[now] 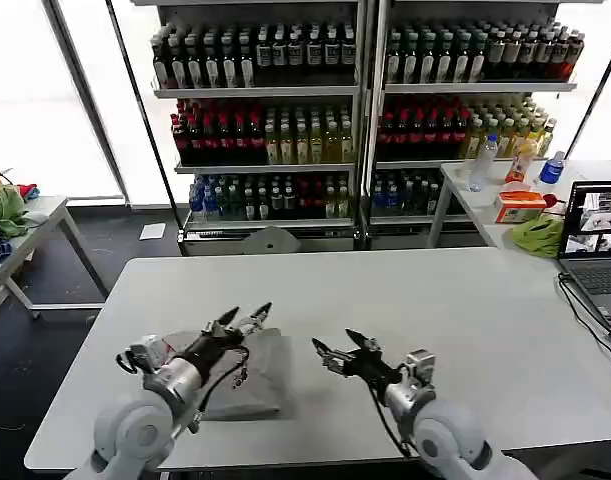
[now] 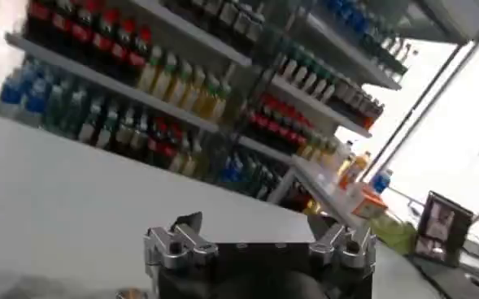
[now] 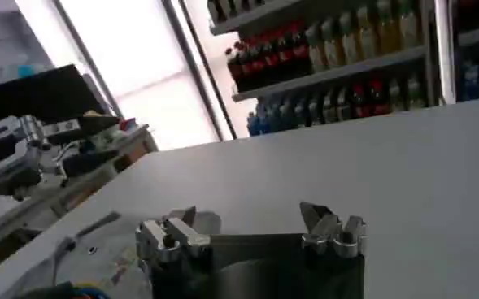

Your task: Fold and organize the clothes.

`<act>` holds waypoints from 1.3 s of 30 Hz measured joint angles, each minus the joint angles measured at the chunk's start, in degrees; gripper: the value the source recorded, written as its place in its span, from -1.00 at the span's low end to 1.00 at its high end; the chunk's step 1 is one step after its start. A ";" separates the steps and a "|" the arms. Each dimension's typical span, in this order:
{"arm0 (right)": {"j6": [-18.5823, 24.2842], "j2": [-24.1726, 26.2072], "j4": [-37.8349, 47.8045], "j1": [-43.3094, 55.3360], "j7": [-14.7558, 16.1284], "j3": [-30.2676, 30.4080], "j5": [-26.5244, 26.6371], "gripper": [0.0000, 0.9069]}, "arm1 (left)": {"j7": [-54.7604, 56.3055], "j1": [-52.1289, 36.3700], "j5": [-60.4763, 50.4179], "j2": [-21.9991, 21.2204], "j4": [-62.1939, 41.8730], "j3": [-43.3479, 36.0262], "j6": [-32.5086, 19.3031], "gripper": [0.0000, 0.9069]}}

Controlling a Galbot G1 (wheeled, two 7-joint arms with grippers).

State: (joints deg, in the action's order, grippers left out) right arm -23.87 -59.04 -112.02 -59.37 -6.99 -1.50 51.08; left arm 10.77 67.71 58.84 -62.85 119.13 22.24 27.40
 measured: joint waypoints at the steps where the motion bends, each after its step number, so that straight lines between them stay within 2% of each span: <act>1: -0.20 -0.64 0.63 0.93 -0.39 1.16 0.46 1.00 | -0.55 0.24 -0.56 0.01 -0.14 1.16 -0.38 1.00; 8: -1.62 -4.31 5.20 5.64 -1.77 8.66 3.17 1.00 | -3.26 2.77 -3.62 0.08 -0.56 8.46 -2.39 1.00; 15: -2.39 -6.96 8.91 7.43 -2.58 13.29 3.45 1.00 | -4.51 4.99 -5.20 -0.43 -0.06 13.08 -3.25 1.00; 16: -2.45 -7.29 9.33 7.56 -2.85 13.67 3.32 0.67 | -4.69 5.26 -5.44 -0.60 -0.07 13.57 -3.40 1.00; 17: -2.47 -7.67 9.77 7.75 -3.16 14.01 3.13 0.07 | -4.84 5.45 -5.57 -0.76 -0.13 13.98 -3.52 1.00; 18: -2.47 -7.96 10.07 7.94 -3.39 14.26 3.00 -1.00 | -5.01 5.62 -5.68 -0.91 -0.25 14.43 -3.64 1.00; 27: -1.44 -9.41 11.13 8.24 -3.95 15.99 2.91 -1.00 | -5.64 6.33 -6.55 -2.06 -1.51 16.32 -4.23 1.00; 39: -0.45 -8.51 10.92 8.15 -4.18 15.36 2.65 -1.00 | -6.40 7.82 -6.88 -1.81 -2.44 18.61 -4.69 1.00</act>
State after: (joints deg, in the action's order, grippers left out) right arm -24.31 -67.54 -101.10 -51.22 -11.17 13.86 53.73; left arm 4.37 75.53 51.96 -64.66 116.69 40.85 22.71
